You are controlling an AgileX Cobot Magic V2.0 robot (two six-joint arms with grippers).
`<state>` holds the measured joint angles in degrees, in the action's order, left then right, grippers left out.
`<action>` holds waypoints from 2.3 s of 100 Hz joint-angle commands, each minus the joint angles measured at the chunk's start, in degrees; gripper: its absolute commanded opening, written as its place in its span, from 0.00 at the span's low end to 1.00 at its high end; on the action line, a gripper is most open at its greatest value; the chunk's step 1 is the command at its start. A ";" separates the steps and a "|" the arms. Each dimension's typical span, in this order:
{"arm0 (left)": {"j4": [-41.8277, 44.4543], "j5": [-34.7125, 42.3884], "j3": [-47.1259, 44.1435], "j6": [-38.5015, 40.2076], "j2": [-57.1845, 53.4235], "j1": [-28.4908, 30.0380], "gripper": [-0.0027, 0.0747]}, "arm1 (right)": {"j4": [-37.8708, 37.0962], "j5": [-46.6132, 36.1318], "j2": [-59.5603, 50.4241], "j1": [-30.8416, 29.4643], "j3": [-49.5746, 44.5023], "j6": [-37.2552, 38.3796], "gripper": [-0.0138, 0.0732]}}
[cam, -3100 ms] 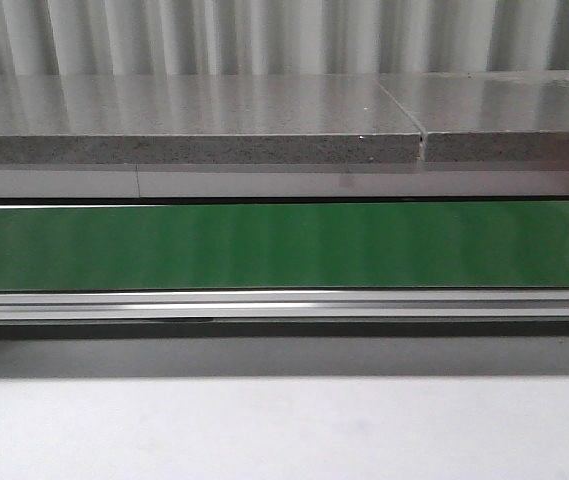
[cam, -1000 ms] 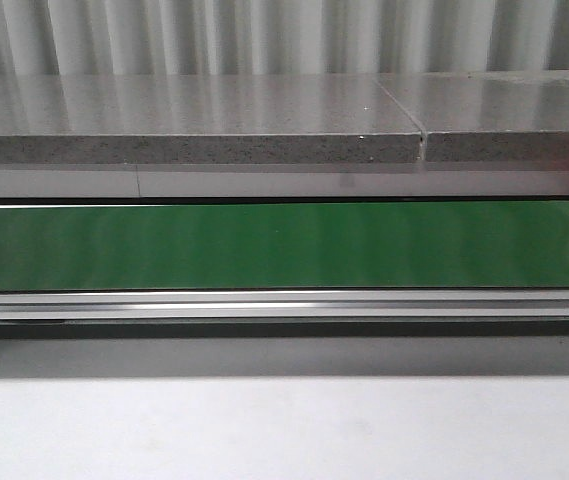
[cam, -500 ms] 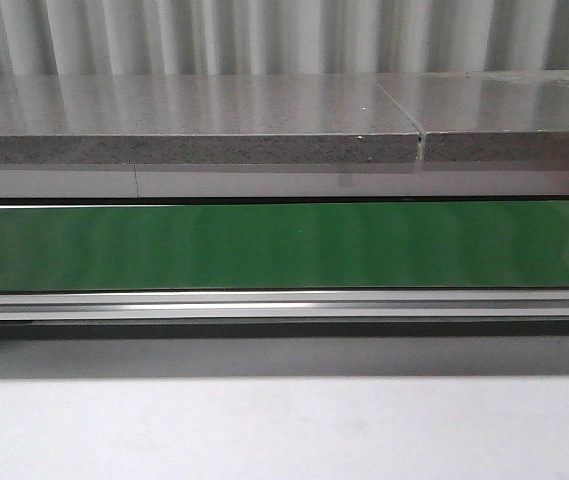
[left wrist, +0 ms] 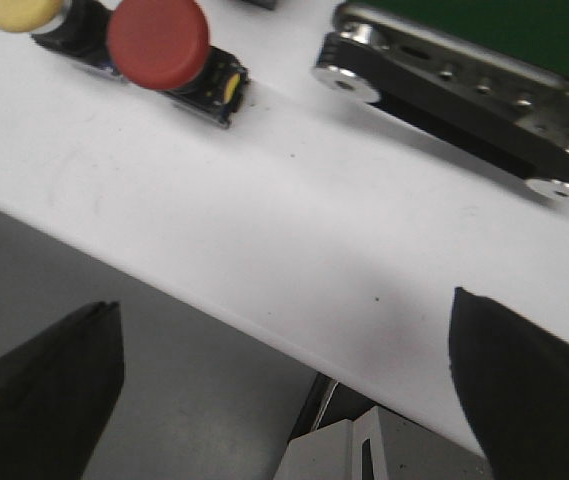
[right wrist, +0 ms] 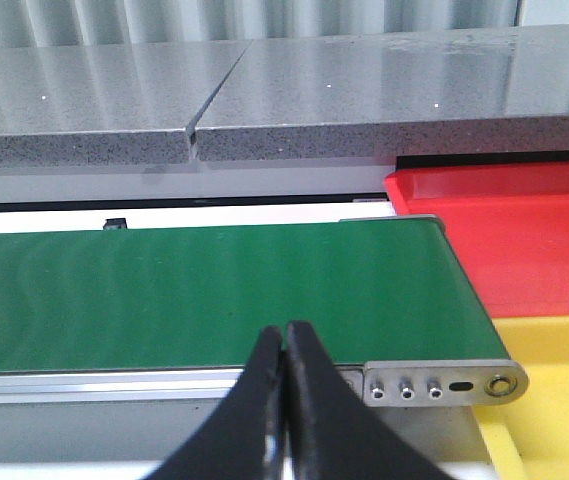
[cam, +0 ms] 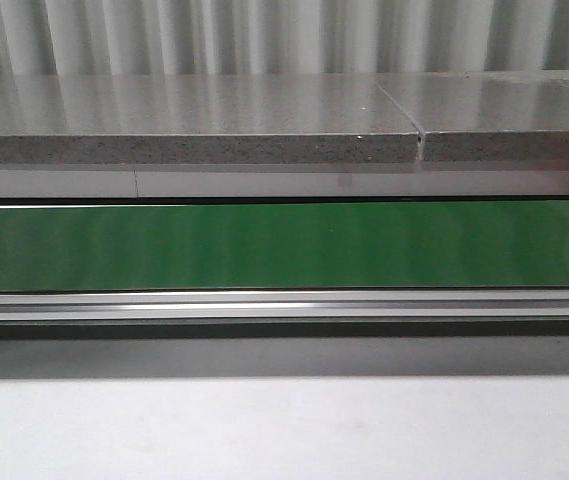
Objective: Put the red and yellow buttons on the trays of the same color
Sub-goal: 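Grasp the nearest red push-button with the left gripper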
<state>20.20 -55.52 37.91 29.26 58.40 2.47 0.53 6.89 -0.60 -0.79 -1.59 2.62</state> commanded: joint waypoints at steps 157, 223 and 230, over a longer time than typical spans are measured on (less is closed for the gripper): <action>-5.22 18.26 11.05 -1.29 25.83 19.15 0.86 | -0.53 -4.93 -0.51 -0.35 0.91 -0.17 0.08; -5.35 17.37 11.05 -1.29 25.19 18.72 0.03 | -0.53 -4.93 -0.51 -0.35 0.91 -0.17 0.08; -5.59 16.63 11.05 -1.29 24.23 18.00 0.01 | -0.53 -4.93 -0.51 -0.35 0.91 -0.17 0.08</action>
<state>14.81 -38.96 47.22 27.92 85.49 21.35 0.53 6.89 -0.60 -0.79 -1.59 2.62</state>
